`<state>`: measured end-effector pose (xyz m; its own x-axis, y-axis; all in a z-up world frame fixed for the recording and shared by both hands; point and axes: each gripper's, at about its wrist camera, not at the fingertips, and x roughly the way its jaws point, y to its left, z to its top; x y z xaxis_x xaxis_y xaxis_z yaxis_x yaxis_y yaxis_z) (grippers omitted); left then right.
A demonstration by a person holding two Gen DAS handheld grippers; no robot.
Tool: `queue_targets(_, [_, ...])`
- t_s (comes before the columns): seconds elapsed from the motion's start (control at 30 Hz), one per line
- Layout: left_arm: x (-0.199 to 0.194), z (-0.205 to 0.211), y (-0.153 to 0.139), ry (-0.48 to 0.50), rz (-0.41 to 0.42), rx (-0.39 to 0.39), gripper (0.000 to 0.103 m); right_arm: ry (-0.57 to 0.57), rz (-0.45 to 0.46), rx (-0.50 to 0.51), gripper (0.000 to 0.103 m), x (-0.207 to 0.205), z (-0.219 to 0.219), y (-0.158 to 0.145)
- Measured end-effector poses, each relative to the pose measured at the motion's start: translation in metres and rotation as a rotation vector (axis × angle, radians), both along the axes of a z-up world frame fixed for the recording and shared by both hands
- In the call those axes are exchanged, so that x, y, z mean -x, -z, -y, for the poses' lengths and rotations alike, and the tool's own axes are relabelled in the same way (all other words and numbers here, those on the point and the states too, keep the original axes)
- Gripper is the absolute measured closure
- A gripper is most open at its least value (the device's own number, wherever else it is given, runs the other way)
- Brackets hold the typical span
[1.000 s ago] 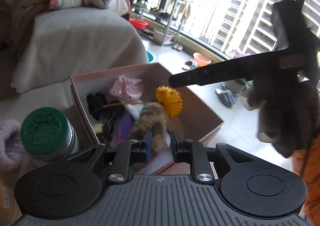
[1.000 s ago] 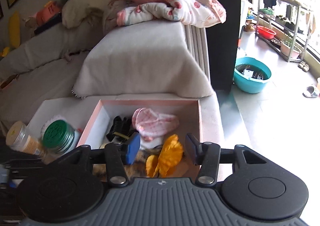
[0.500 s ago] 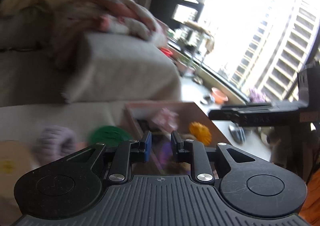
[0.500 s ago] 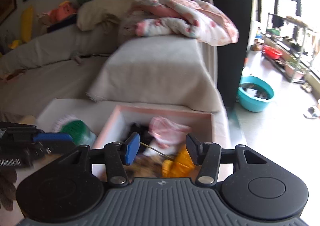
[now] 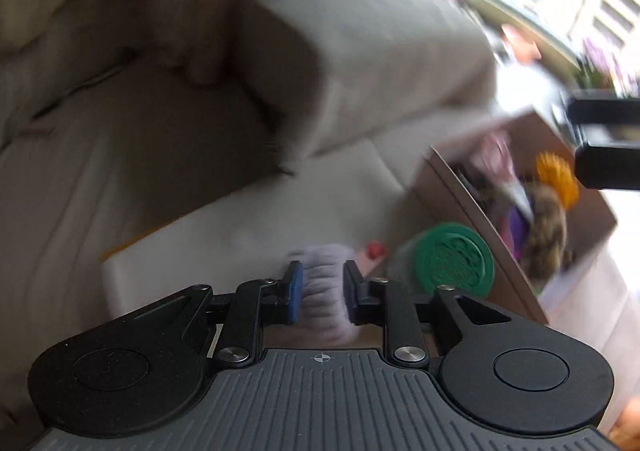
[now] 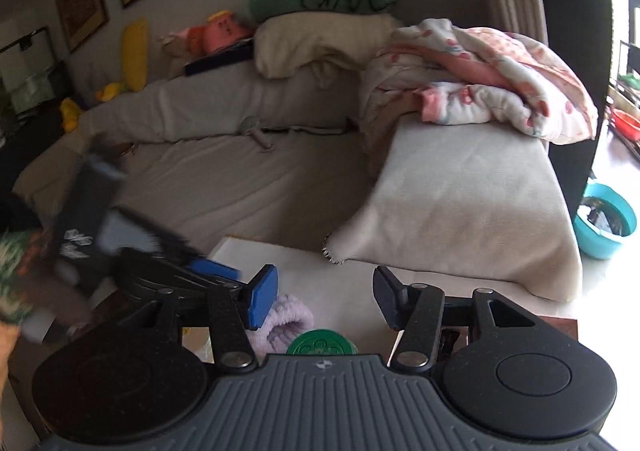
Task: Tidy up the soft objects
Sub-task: 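Grasp the lilac fuzzy hair tie with the left gripper, then lift the hair tie with the left gripper while the right gripper grasps the pink eraser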
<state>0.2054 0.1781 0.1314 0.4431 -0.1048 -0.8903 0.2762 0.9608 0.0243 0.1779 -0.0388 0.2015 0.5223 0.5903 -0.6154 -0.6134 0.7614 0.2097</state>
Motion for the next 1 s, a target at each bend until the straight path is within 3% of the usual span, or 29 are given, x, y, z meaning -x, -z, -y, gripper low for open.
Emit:
queue_targets(0.17, [-0.019,0.039,0.026,0.127,-0.105,-0.188,0.075,0.048,0.009,0.023,0.05,0.001,0.03,0.012])
queue_targets(0.27, [-0.027,0.048,0.045,0.131,-0.163,-0.277,0.074,0.083,-0.004,0.038,0.05,-0.001,0.052,0.021])
queue_targets(0.37, [-0.033,0.048,0.058,0.143,-0.165,-0.398,0.074,0.1,-0.028,0.043,0.05,-0.004,0.067,0.032])
queue_targets(0.47, [-0.041,0.039,0.066,0.111,-0.192,-0.43,0.074,0.107,-0.047,0.045,0.05,-0.006,0.076,0.042])
queue_targets(0.6, [-0.055,0.01,0.073,0.047,-0.249,-0.374,0.074,0.105,-0.077,0.044,0.05,-0.008,0.079,0.051])
queue_targets(0.73, [-0.066,-0.019,0.073,-0.006,-0.291,-0.2,0.077,0.105,-0.088,0.049,0.05,-0.008,0.078,0.054])
queue_targets(0.9, [-0.063,-0.051,0.075,-0.035,-0.279,-0.038,0.081,0.128,-0.099,0.07,0.05,-0.008,0.067,0.051])
queue_targets(1.0, [-0.051,-0.085,0.07,-0.125,-0.221,0.053,0.083,0.137,-0.087,0.093,0.05,-0.006,0.056,0.045])
